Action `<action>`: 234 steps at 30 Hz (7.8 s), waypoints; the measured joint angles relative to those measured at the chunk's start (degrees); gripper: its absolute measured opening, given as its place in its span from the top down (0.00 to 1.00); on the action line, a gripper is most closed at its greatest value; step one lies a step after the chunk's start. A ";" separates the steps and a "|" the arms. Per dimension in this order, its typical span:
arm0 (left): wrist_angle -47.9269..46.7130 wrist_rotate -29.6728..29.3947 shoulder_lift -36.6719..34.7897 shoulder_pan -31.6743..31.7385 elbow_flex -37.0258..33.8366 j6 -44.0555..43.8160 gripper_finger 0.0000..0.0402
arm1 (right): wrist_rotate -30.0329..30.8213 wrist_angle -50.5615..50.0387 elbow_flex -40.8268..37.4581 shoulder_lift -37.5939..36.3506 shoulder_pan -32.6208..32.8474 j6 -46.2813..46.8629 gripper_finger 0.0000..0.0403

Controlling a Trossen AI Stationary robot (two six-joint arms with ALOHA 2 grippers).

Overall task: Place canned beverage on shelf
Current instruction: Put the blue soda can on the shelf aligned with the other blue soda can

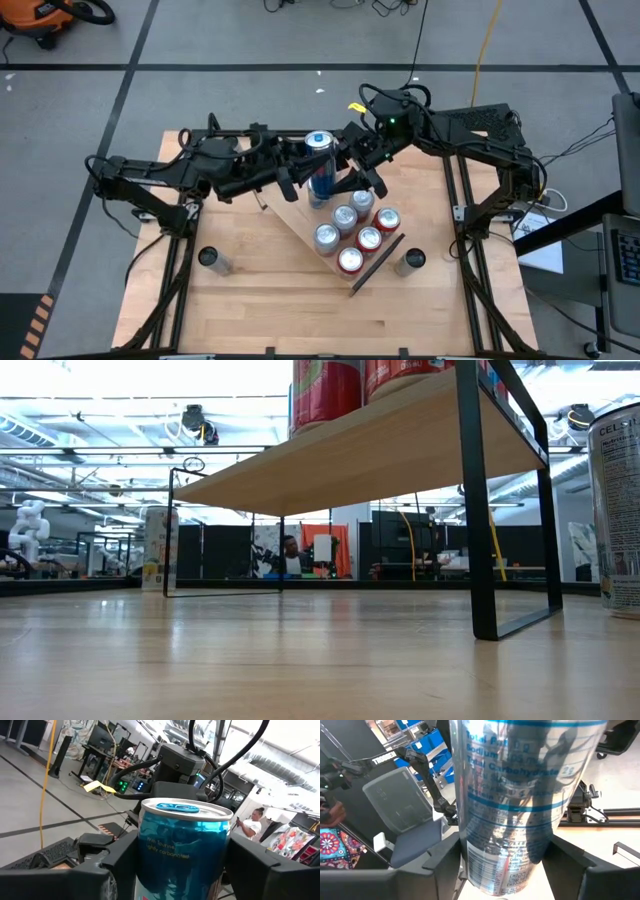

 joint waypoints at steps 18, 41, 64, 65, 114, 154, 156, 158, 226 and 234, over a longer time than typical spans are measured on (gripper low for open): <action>10.96 -0.59 -0.02 -0.48 -0.11 8.35 0.40 | -1.84 0.12 0.02 -0.85 0.41 -0.68 0.30; 14.99 -0.74 2.48 -0.48 -0.03 11.95 0.40 | 1.65 7.31 0.00 -0.85 0.37 1.11 0.47; -6.27 -2.96 -1.57 -1.11 4.31 6.90 0.15 | 4.91 3.12 -0.02 -0.74 0.28 -1.84 0.46; -6.23 -3.02 -1.57 -1.11 4.31 6.92 0.15 | 5.85 3.13 -0.02 -0.74 0.28 -1.95 0.46; -2.89 -4.24 0.42 -0.43 4.22 10.12 0.40 | 10.10 2.03 -0.02 -0.74 0.28 -2.64 0.37; -11.60 -31.43 -11.58 -15.35 -23.18 -4.51 0.41 | 11.99 -21.89 0.02 -17.56 -1.97 1.06 0.25; -11.70 -30.73 -11.08 -15.41 -23.47 -3.12 0.41 | 12.94 -21.67 0.02 -17.58 -1.97 1.64 0.25; -11.30 -29.54 -10.91 -15.38 -23.47 -0.24 0.41 | 14.44 -21.19 0.02 -17.64 -1.97 3.16 0.25; 22.69 -19.02 -10.07 -10.01 -48.52 18.95 0.41 | 18.04 -18.36 -0.02 -17.59 -1.95 5.47 0.25; 23.00 -17.85 -9.57 -8.52 -48.49 18.45 0.41 | 18.10 -18.34 -0.02 -17.26 -1.95 5.20 0.25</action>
